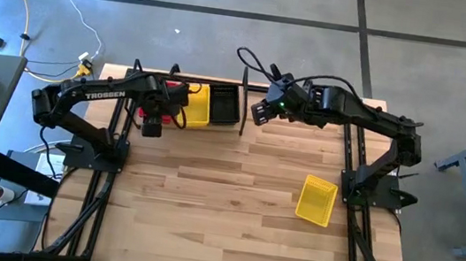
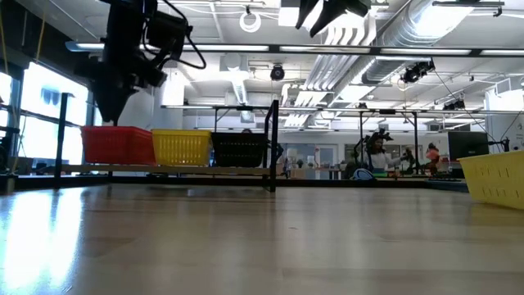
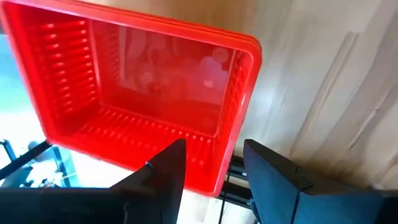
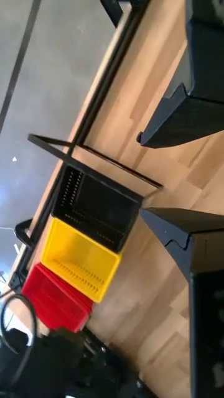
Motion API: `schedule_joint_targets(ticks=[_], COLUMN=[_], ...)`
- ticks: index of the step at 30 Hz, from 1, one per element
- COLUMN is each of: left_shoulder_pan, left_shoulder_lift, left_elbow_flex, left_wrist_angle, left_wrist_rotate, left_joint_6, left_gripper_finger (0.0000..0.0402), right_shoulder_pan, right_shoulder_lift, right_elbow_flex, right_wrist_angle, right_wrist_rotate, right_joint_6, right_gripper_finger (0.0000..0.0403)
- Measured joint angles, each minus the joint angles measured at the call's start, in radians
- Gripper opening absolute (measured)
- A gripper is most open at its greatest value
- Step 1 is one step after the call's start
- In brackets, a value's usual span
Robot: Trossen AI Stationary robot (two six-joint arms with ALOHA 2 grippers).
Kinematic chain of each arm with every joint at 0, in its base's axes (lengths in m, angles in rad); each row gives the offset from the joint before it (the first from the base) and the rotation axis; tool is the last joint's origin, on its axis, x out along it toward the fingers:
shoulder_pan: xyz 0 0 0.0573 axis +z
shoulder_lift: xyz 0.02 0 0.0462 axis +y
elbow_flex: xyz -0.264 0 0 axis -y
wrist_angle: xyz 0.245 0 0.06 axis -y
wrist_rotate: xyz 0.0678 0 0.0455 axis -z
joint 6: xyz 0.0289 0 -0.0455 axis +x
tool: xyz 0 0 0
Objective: Stack baskets on shelf by color
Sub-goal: Stack the yellow bin on top of the yellow bin on the shelf
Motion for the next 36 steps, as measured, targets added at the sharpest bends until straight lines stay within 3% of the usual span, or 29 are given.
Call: schedule_joint_targets(ticks=[7, 20, 33, 36], left_shoulder_pan=[0.000, -0.056, -0.211, -0.238], left_shoulder_lift=[0.000, -0.042, -0.127, -0.127], left_elbow_flex=[0.071, 0.125, 0.125, 0.125], left_wrist_angle=[-0.045, 0.019, 0.164, 0.180], left_wrist_rotate=[0.019, 0.242, 0.255, 0.254], left_joint_6=[-0.049, -0.139, -0.200, -0.200], left_gripper_finger=[0.0152, 0.0148, 0.0147, 0.0148], right_shoulder_pan=[0.056, 0.209, 0.367, 0.390], right_shoulder_lift=[0.000, 0.013, 0.087, 0.104], right_elbow_flex=[0.000, 0.000, 0.000, 0.000], right_wrist_angle=[-0.017, -0.205, -0.463, -0.457], right_wrist_rotate=[-0.044, -0.095, -0.103, -0.118], right_joint_6=[0.047, 0.297, 0.674, 0.694], right_gripper_finger=[0.0149, 0.0149, 0.0149, 0.0149])
